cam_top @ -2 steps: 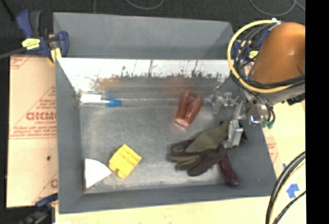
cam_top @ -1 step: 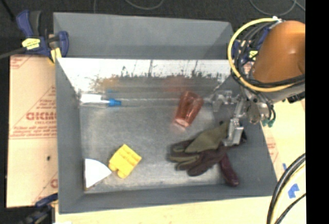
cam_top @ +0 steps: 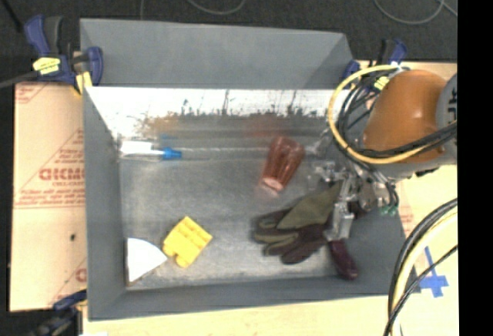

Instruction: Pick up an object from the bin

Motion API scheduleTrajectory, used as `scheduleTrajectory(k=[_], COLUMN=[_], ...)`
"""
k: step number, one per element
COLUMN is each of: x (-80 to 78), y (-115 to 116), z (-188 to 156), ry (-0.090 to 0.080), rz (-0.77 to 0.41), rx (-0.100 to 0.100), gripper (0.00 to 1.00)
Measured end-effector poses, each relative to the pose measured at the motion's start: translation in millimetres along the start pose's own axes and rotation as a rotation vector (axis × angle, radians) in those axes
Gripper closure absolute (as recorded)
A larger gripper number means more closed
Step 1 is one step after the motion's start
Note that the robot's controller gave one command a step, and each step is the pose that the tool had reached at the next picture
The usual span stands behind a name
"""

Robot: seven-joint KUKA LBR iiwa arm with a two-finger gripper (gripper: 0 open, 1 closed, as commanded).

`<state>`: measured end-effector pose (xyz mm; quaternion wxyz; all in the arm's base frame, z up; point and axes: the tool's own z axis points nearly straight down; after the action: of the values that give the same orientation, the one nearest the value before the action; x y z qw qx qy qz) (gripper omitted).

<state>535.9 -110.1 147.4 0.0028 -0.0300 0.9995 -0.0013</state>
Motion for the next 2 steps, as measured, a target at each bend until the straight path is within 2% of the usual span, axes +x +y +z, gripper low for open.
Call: scheduleTrajectory(k=[1,2], x=[5.4,14.0], y=[-1,6], z=[54,16], ry=[0.007,-0.001], rz=[-0.021,0.012], rx=[-0.002,-0.001], gripper=[0.0,0.0])
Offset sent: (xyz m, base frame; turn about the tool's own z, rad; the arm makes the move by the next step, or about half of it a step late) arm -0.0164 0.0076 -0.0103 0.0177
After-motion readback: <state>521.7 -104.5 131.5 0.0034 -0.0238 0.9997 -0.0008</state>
